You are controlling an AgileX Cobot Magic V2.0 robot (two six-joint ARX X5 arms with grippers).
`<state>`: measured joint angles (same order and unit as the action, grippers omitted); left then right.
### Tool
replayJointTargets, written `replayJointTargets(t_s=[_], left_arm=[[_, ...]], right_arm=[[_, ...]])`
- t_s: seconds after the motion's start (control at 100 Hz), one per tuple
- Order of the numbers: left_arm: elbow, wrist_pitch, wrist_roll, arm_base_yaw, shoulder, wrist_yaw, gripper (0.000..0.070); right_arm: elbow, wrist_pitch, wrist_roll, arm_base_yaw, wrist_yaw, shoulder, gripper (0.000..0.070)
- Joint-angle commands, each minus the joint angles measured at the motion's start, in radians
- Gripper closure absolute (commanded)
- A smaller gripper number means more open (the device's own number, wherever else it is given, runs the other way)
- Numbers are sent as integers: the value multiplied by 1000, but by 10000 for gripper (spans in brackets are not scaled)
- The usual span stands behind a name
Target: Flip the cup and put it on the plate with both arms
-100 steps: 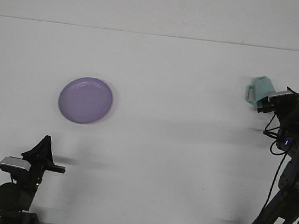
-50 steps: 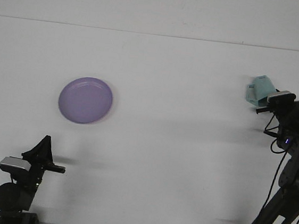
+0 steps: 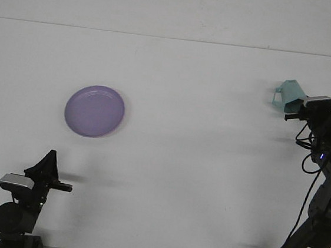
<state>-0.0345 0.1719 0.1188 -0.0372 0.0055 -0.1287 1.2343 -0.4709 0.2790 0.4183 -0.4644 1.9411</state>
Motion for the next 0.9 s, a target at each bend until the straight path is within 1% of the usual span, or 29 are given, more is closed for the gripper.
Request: replayJointTargets(t_s=[0.0,0.09,0.18,0.34,0.42,0.51,0.63,0.74,0.78,0.89], left_arm=[[13,13,7,-2,0,2,688],[5,13,8,-2,0,2,688],[-10,13,8,-2,0,2,688],[-40,13,10,-2,0,2,688],[-51,10,10,-2,0,2,688],[-52,10,10,-2,0,2,688],[-52,10,10,-2,0,2,688],[-52,10,10,-2,0,2,688],[-52,10,10,-2,0,2,688],[-52,10,10,-2,0,2,688]], right_arm=[[24,39,-90,-9,10,-66,694],[24,139,-169,-32,54,-166,694],[24,256,-239,-60,75,-271,694],[24,523,-306,-130,84,-463,694],[24,684,-347,-177,103,-550,694],[24,860,-369,-242,102,-629,694],[24,1060,-369,-348,102,-693,694],[24,1220,-369,-462,105,-704,695],[24,1275,-369,-502,118,-702,695],[24,1380,-364,-616,187,-676,695]])
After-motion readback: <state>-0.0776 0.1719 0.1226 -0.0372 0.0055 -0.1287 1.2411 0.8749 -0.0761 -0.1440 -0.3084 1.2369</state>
